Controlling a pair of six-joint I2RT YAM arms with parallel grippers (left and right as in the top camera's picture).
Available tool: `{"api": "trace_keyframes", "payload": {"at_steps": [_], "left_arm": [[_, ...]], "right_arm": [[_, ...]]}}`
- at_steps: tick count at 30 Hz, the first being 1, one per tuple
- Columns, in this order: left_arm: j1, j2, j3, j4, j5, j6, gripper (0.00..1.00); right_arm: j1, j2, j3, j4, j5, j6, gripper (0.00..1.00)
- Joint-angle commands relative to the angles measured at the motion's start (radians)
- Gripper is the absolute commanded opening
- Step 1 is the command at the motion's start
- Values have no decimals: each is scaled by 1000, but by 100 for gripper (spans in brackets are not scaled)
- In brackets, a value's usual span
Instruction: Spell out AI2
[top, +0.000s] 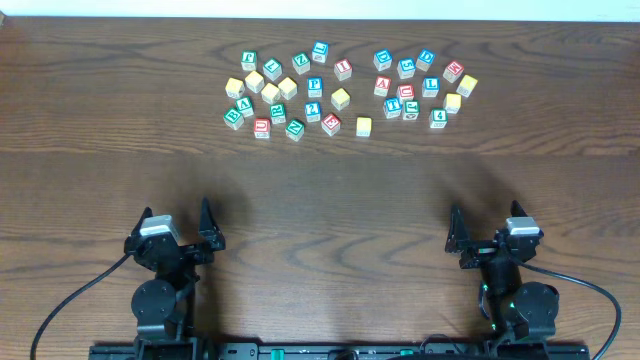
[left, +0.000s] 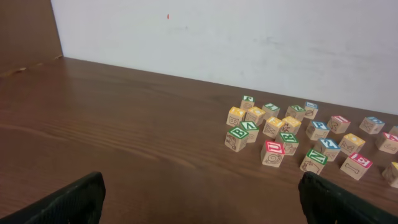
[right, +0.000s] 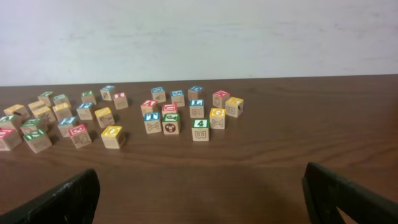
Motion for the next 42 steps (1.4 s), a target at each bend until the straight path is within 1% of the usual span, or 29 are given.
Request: {"api": "trace_keyframes", "payload": {"at_steps": [1,42], "left_arm": [[4,-7,-15,-45,-8,5,98],[4,-7,-15,-11,-9,5,98]], "right_arm": [[-8,-5,-2,-3,-6,-11,99],[-8,-5,-2,8,-9,-11,99]]}}
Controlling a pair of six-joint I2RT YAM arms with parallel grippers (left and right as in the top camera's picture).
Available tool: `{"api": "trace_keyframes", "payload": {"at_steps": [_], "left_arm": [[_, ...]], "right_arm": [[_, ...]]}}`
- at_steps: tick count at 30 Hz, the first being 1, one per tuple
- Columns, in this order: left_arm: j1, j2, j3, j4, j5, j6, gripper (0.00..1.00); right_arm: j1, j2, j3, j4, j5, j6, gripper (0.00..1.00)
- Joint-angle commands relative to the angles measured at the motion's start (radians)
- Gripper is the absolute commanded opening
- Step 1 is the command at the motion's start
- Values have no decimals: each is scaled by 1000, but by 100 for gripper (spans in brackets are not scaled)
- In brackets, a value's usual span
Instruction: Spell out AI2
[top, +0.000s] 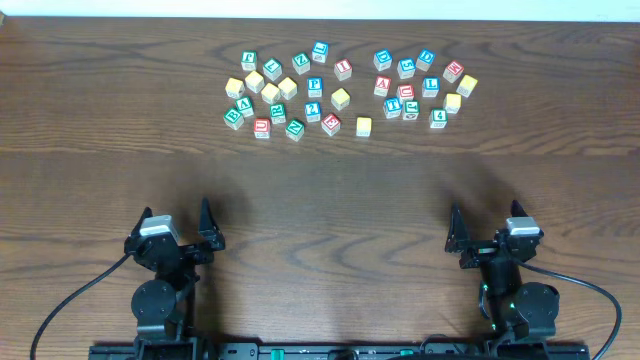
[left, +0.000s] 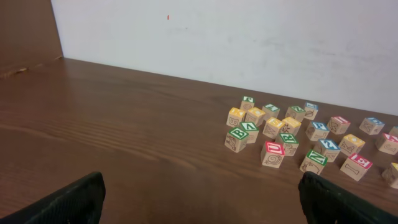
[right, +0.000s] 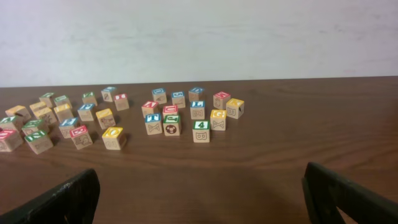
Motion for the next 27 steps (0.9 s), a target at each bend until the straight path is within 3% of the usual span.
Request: {"api": "trace_keyframes", "payload": {"at_steps": [1,27], "left_arm": [[4,-7,-15,-19,-9,5,98],[4,-7,-12,42,-10,5,98]], "right_arm": [[-8,-5,-2,1,-5,-11,99],[-8,-5,-2,101,5,-75,99]]}}
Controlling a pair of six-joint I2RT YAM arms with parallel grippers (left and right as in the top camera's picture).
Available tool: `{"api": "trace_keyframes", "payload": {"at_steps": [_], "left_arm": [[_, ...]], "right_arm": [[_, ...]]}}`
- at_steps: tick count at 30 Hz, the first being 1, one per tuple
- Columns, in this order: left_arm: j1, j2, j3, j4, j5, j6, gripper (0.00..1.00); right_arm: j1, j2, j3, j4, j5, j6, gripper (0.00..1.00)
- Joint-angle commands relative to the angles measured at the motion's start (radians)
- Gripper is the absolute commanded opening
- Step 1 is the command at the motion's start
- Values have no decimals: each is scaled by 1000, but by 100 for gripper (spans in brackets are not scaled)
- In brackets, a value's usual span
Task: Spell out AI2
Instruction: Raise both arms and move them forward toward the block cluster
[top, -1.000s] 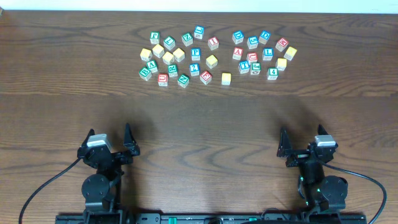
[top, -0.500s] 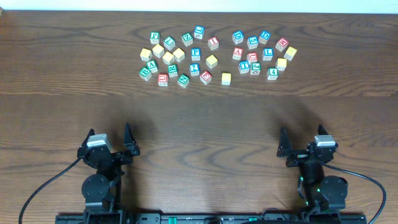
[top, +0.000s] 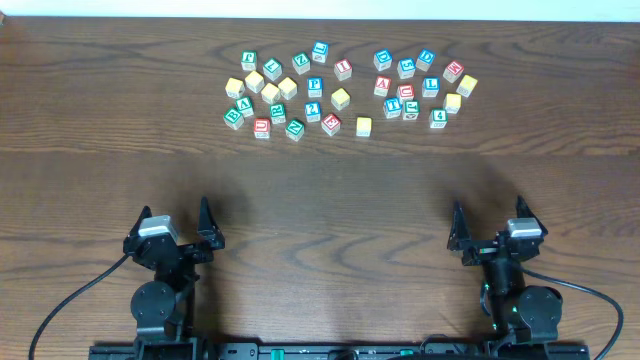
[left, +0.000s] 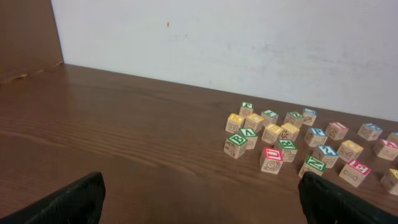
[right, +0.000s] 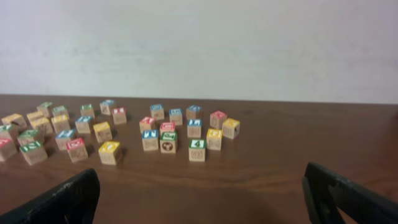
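Several wooden letter and number blocks (top: 343, 92) lie scattered in a band at the far side of the table. Among them a red-topped A (top: 381, 86) and a red-topped I (top: 343, 69) can be read from overhead; a 2 cannot be picked out with certainty. My left gripper (top: 177, 215) stands open at the near left, far from the blocks, with nothing between its fingers (left: 62, 200). My right gripper (top: 488, 214) is open at the near right, also empty. The block cluster (left: 292, 140) shows ahead in the left wrist view, and the blocks (right: 161, 134) in the right one.
A white wall (left: 249, 43) runs behind the table's far edge. Bare dark wood tabletop (top: 330, 200) lies between the grippers and the blocks. Cables trail from both arm bases at the near edge.
Both wrist views have shifted a little, with more wall showing and the blocks sitting lower in frame. Overhead, the right gripper sits slightly further right. No block has moved.
At both earlier moments the two grippers stood open and empty at the near edge, with the blocks scattered far off. The arms have only shifted slightly by now, and the blocks lie as they did.
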Motion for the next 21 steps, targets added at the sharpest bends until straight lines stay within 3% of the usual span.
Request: {"api": "trace_keyframes", "payload": {"at_steps": [1,10,21], "left_arm": [[4,-6,-5,11,-8,6,98],[4,75,85,11,-9,6,98],[4,334,258,24,-9,6,98]], "right_arm": [[-8,-5,-2,27,7,-19,99],[-8,12,24,50,39,-50,99],[-8,163,141,80,39,-79,99]]}}
